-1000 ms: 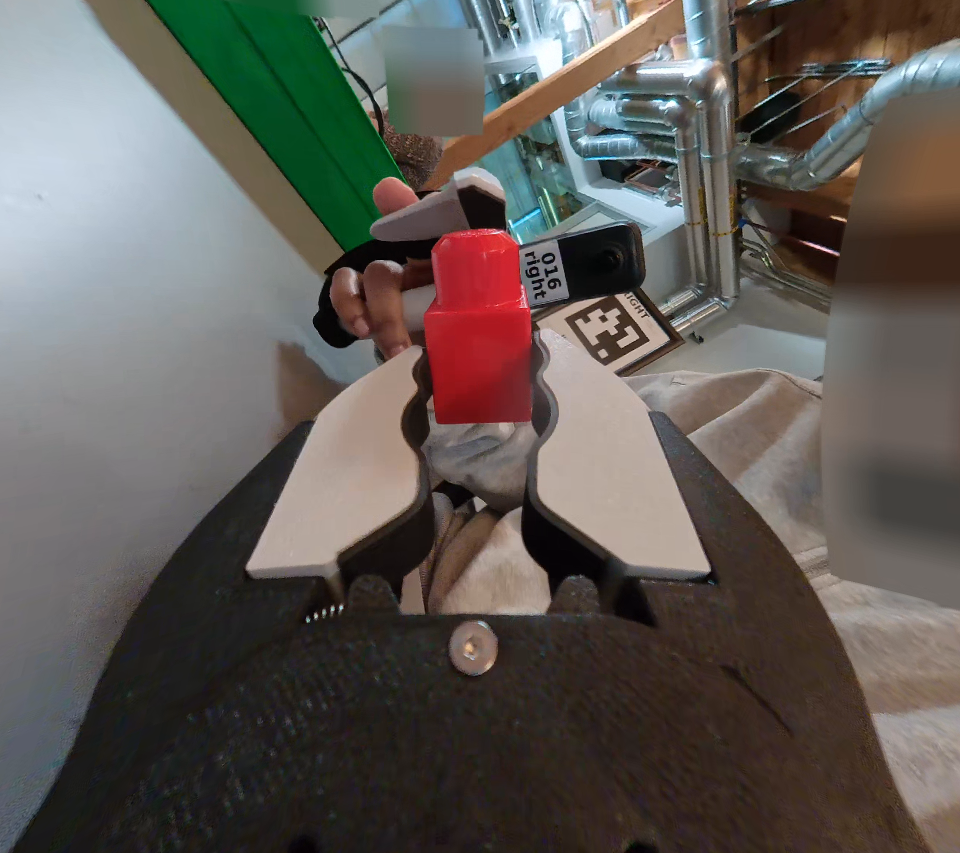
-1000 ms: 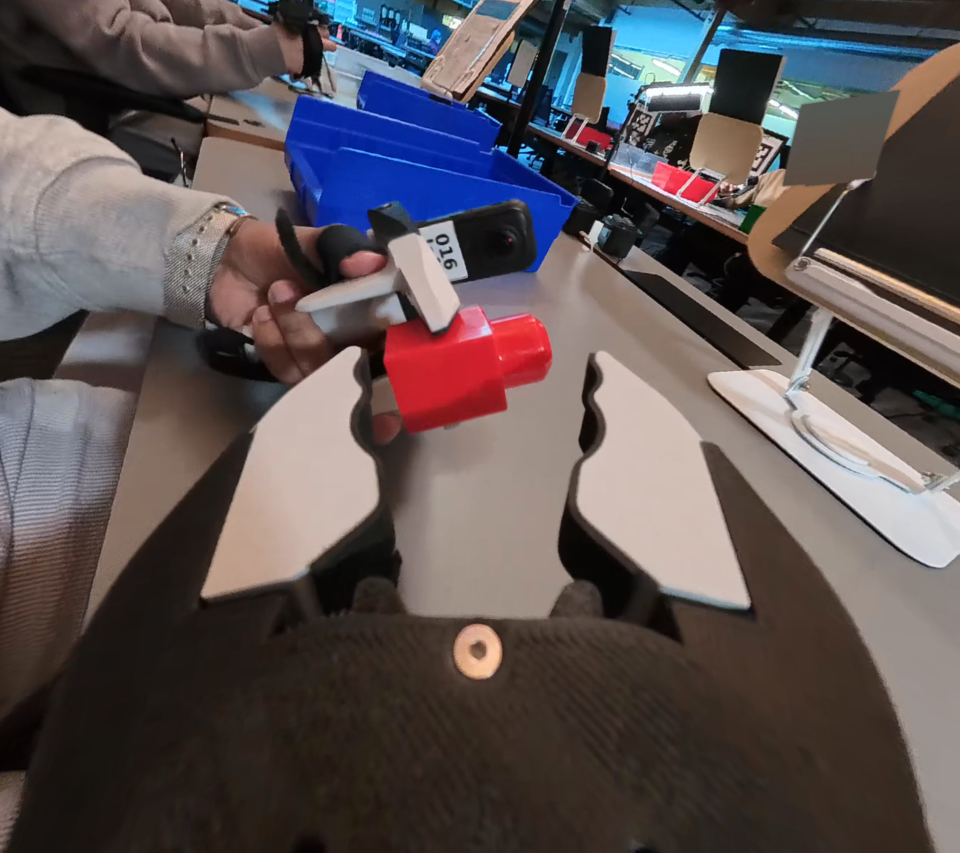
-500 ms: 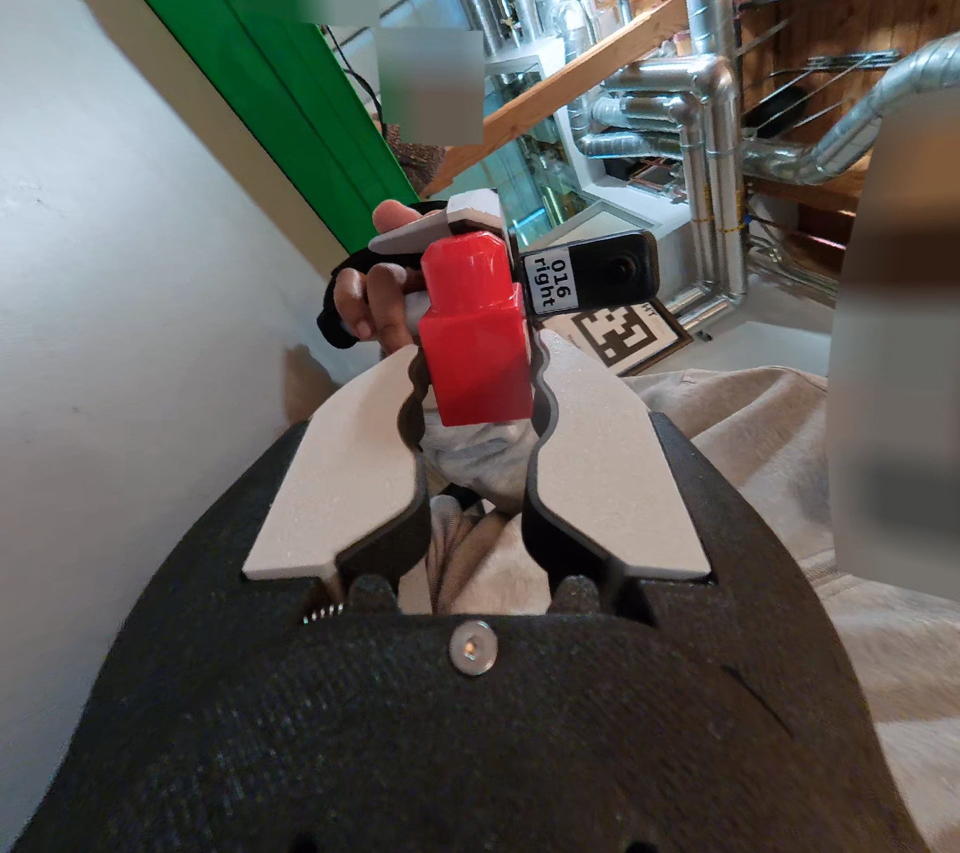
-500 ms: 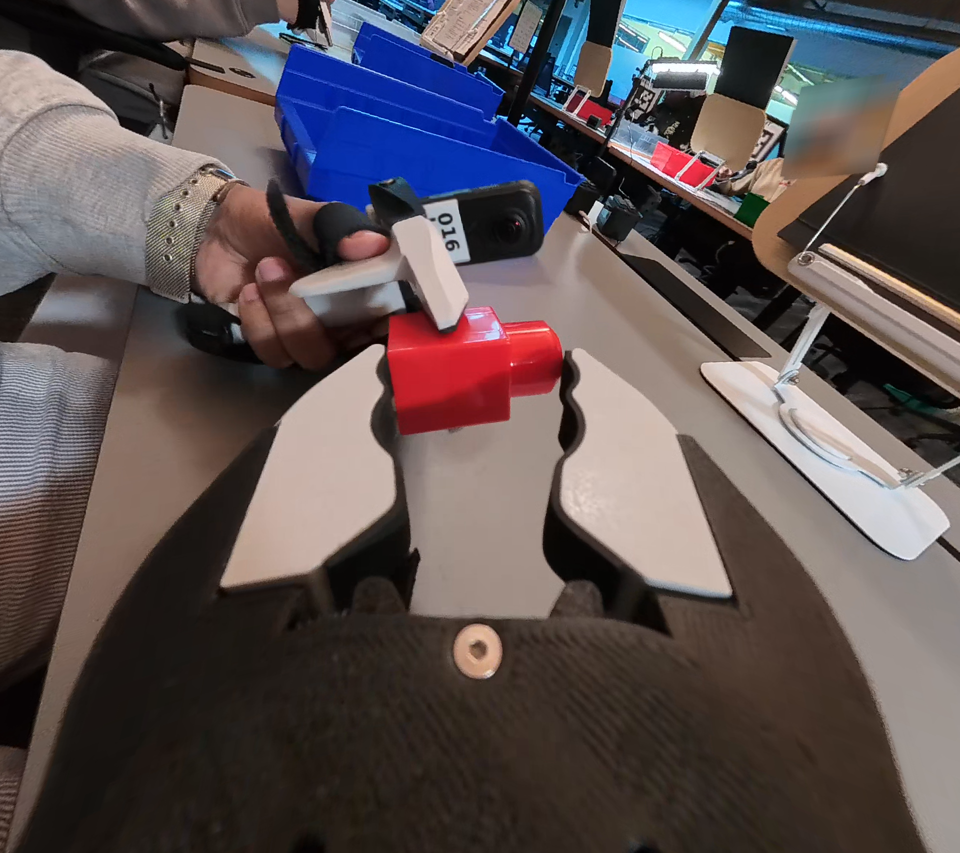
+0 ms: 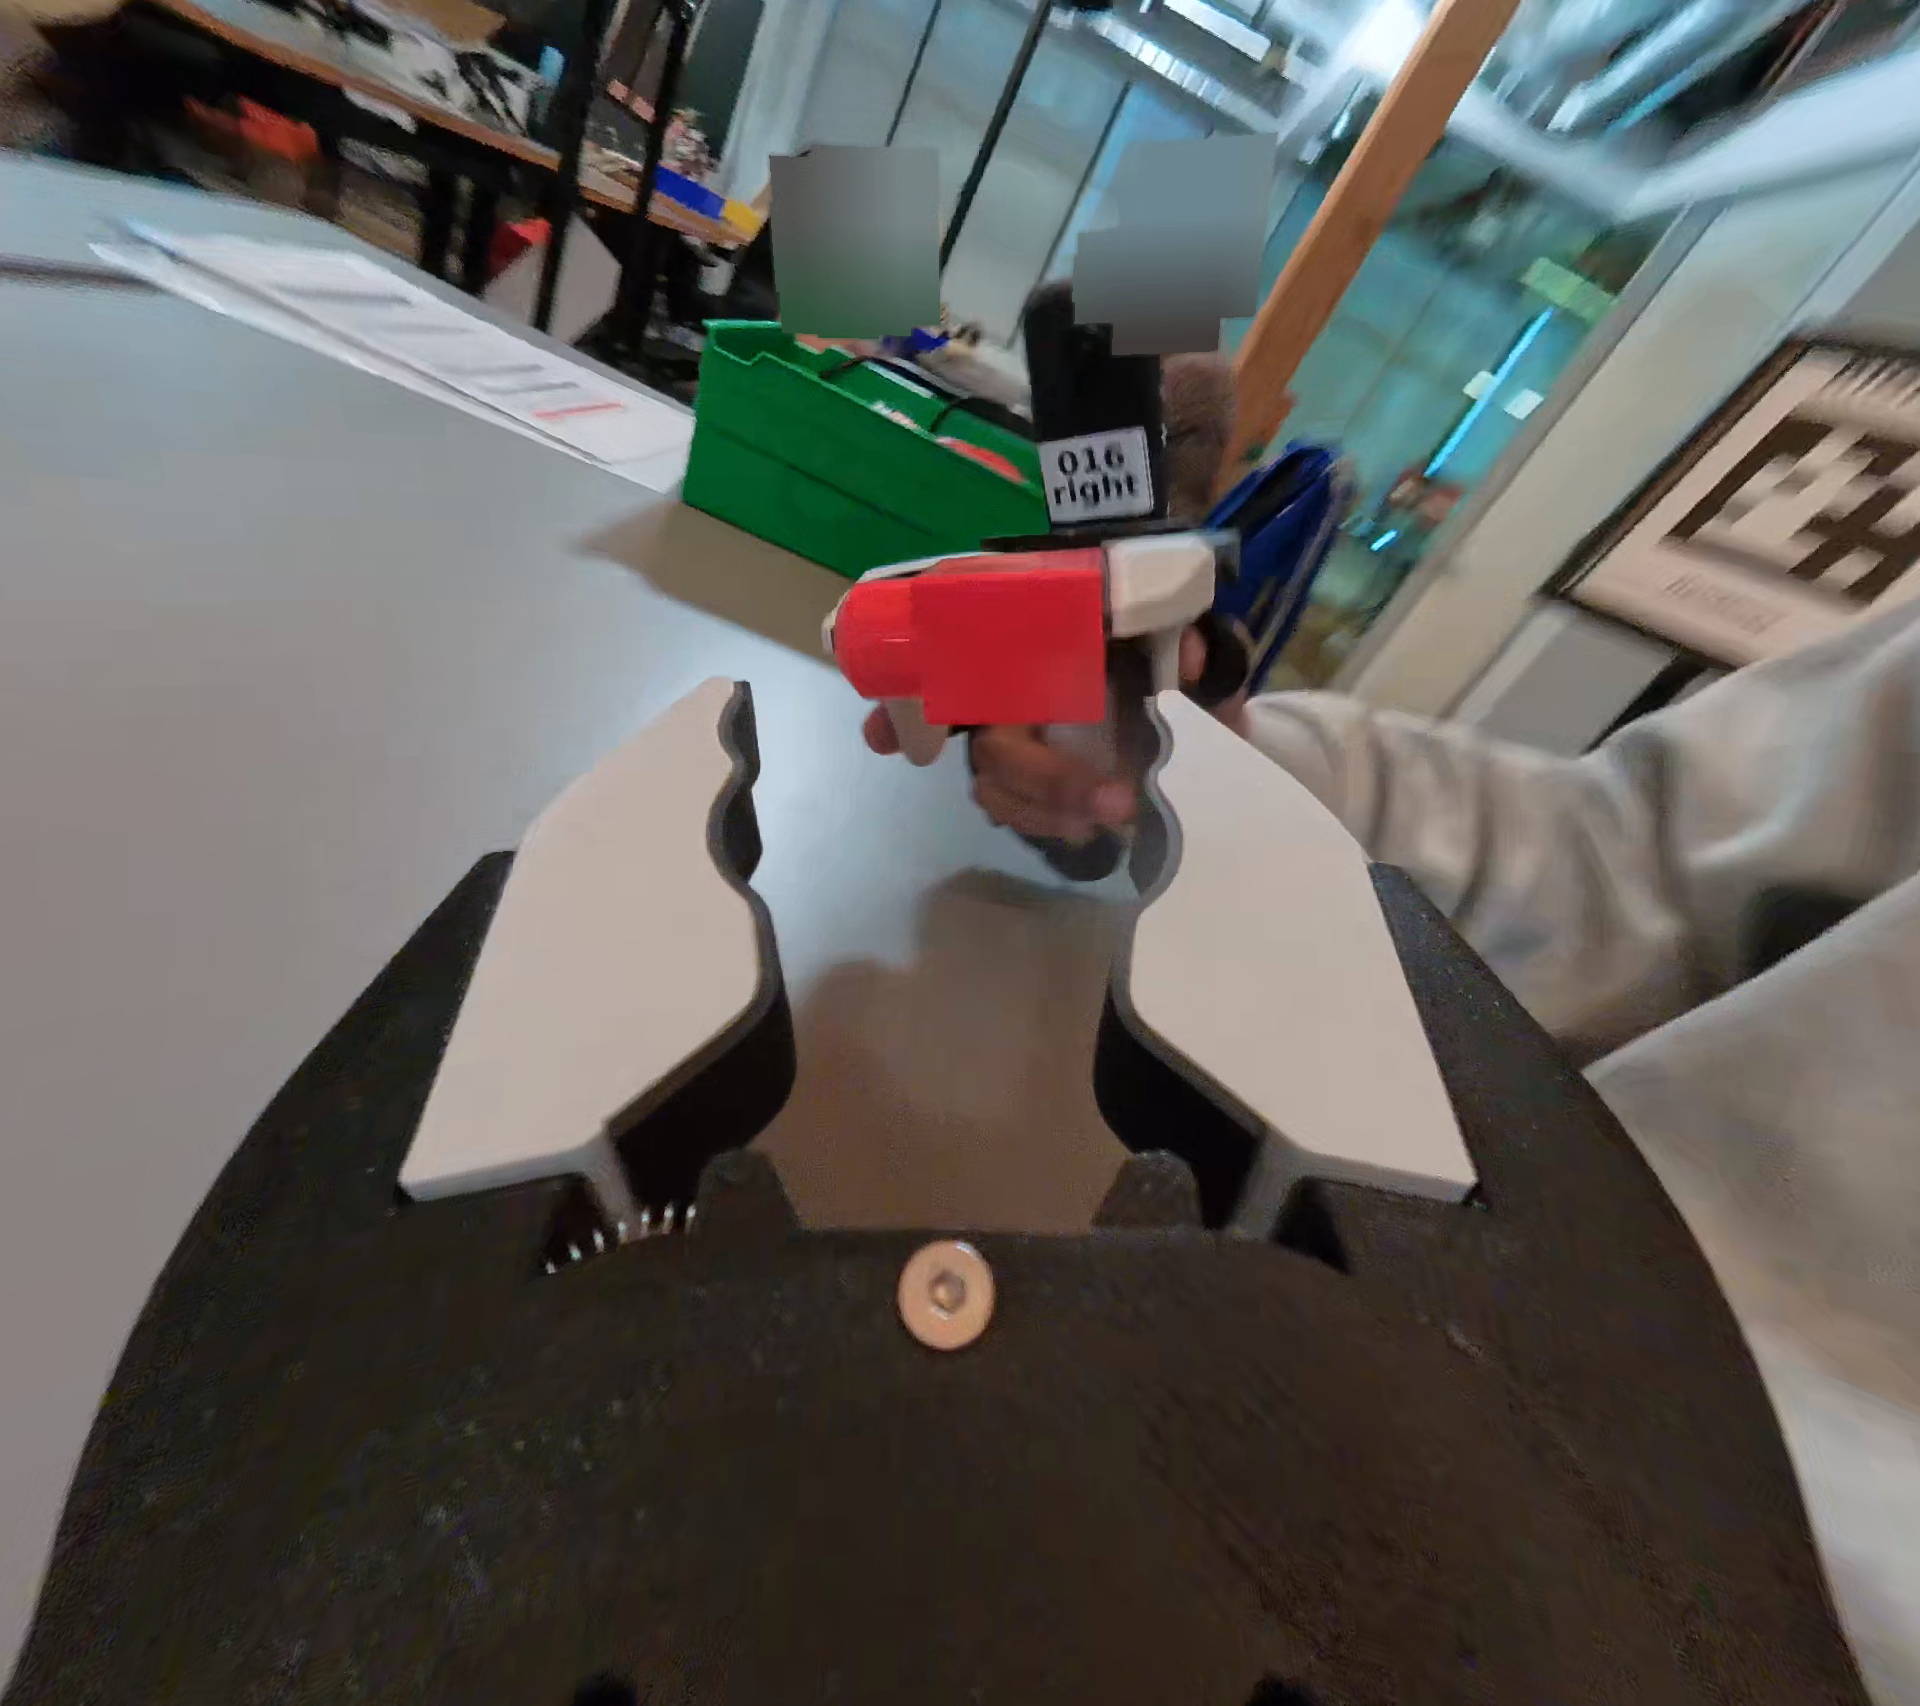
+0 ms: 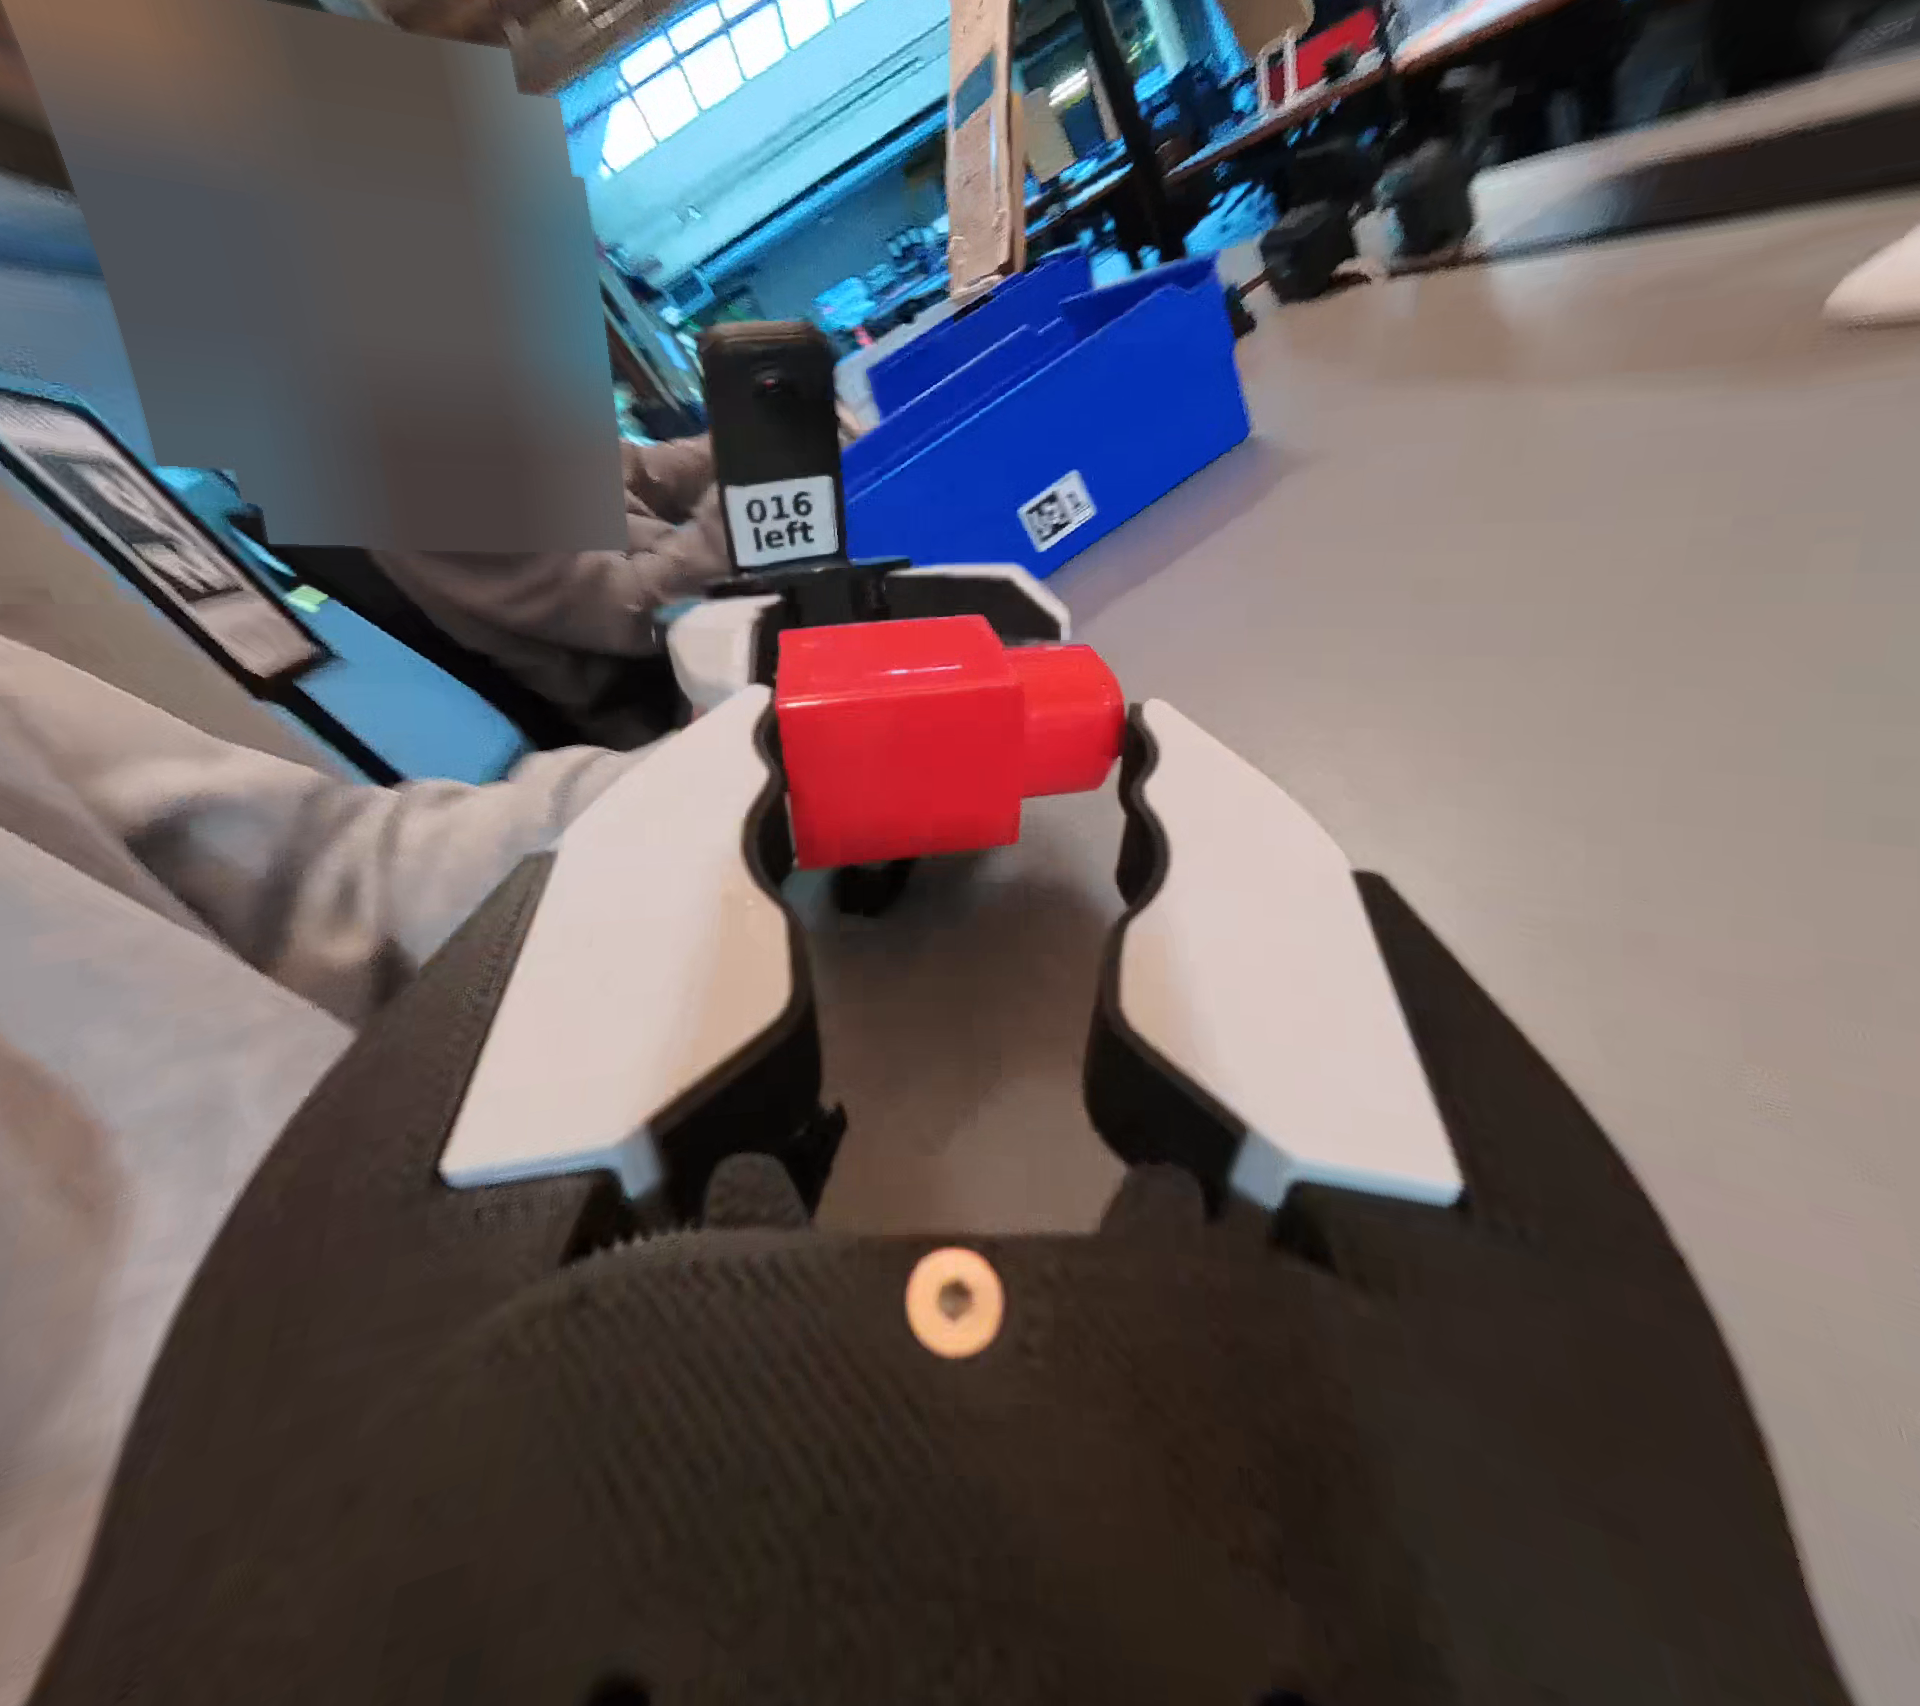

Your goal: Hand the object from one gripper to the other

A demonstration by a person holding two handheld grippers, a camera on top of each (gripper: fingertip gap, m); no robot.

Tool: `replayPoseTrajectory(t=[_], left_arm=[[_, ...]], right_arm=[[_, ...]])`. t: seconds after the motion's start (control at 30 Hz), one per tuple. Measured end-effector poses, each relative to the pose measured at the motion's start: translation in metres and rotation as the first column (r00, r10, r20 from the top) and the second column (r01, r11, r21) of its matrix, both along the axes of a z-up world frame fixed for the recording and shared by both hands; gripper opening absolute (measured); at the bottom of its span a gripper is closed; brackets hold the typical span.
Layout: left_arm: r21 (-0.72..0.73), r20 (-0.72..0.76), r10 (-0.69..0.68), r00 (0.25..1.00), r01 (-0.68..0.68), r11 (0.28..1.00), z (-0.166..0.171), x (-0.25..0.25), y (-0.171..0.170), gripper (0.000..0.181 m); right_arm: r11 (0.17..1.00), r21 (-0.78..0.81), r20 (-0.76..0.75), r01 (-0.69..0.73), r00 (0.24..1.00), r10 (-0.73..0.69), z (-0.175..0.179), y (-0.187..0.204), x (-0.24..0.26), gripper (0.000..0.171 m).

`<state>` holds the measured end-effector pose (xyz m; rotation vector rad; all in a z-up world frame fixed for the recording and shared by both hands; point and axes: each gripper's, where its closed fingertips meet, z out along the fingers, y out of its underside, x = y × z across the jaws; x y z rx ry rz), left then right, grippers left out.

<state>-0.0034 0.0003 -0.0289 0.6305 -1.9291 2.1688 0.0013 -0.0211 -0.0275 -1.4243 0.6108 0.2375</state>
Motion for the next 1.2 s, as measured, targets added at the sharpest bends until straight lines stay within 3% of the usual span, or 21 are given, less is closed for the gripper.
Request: replayPoseTrajectory(t=[0.17,0.33,0.4,0.47,0.63,0.8,0.9,1.0,1.2], left_arm=[[0.183,0.348,0.078,0.934,-0.150,0.972,-0.005,-0.007,-0.009,0.071],[0.321,0.553,0.046,0.832,-0.264,0.910,-0.020,-0.012,-0.019,0.068],[0.345,0.564,0.015,0.826,-0.252,0.904,-0.025,-0.016,-0.022,0.055],[0.353,0.562,-0.009,0.827,-0.231,0.907,-0.026,-0.020,-0.023,0.037],[0.366,0.546,-0.021,0.838,-0.216,0.905,-0.027,-0.020,-0.022,0.036],[0.367,0.527,-0.011,0.850,-0.216,0.905,-0.027,-0.018,-0.022,0.035],[0.345,0.494,0.035,0.869,-0.233,0.909,-0.024,-0.012,-0.019,0.035],[0.301,0.385,0.101,0.917,-0.228,0.926,-0.020,-0.001,-0.011,0.035],[0.016,0.024,0.118,0.993,-0.118,0.993,0.005,0.008,0.005,0.035]], right_arm=[[0.969,0.202,-0.368,-0.142,0.906,0.209,-0.006,0.000,-0.003,0.061],[0.953,0.191,-0.527,-0.234,0.795,0.301,-0.024,0.011,-0.015,0.061],[0.944,0.195,-0.552,-0.267,0.766,0.330,-0.028,0.016,-0.021,0.061],[0.937,0.205,-0.561,-0.283,0.750,0.349,-0.028,0.019,-0.024,0.062],[0.938,0.200,-0.548,-0.283,0.761,0.347,-0.030,0.020,-0.023,0.061],[0.955,0.165,-0.469,-0.246,0.832,0.295,-0.027,0.018,-0.017,0.058],[0.973,0.162,-0.392,-0.164,0.894,0.216,-0.022,0.015,-0.006,0.069],[0.974,0.212,-0.325,-0.085,0.933,0.152,-0.009,0.006,0.005,0.077],[0.987,0.158,-0.140,-0.041,0.988,0.064,0.001,0.002,0.006,0.073]])
